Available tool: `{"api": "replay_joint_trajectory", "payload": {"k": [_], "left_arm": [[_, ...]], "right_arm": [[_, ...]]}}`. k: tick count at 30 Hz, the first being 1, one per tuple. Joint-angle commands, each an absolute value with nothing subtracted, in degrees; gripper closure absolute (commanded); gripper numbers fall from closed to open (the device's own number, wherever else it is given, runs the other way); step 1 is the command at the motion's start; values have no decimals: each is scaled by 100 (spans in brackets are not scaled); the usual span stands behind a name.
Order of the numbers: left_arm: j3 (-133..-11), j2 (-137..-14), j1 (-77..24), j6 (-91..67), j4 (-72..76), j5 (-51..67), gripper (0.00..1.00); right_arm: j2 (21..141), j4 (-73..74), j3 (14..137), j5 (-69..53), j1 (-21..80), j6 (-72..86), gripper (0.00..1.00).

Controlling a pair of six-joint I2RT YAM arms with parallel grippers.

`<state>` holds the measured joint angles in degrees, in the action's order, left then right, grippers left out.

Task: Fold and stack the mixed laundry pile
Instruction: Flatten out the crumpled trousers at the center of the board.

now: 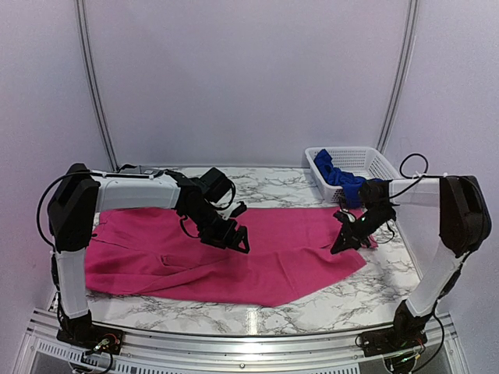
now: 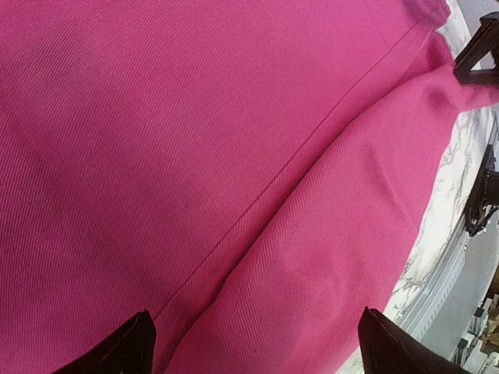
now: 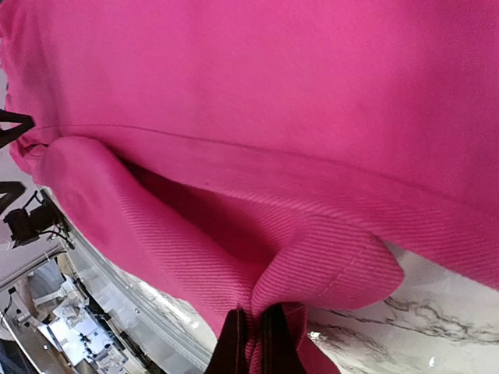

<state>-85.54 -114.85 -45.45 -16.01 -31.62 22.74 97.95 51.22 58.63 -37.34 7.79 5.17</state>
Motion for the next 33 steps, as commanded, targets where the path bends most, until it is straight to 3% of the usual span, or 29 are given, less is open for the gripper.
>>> {"api": "replay_joint_trajectory", "payload": {"k": [1,8,14,15,17,21,23,26,33], "left_arm": [[-8783,-11495,-4451,-1580,-3243,2108,7],[-8718,-11005,-4098,-1825,-2874,1987,6],[-8150,-10363,-4094,-1841,-2441,1961,7],[-8040,-10262,-4141,-1747,-2410,1970,8],[-7749,-10078,-4321,-1460,-2381,1880,10],[-7296,-9802,-4817,-863,-2393,1827,20],[-7121,-9707,-5116,-550,-2432,1672,28],[-7045,-9730,-5376,-410,-2544,1239,31],[-7501,-10042,-5077,-810,-2488,722,29]], "right_arm": [[9466,4781,7078,-4135,827,402,100],[8673,4340,8644,-4253,1118,81,100],[6941,4855,7270,-3638,1345,-376,100],[6822,5107,7063,-3190,1347,-328,97],[6711,5588,6778,-2318,1345,75,55],[6336,5996,6385,-1317,1098,1031,35],[6078,5916,6129,-1440,511,1161,30],[6135,5737,5819,-2247,-303,1081,27],[7157,4999,5508,-3219,-334,1069,27]]}}
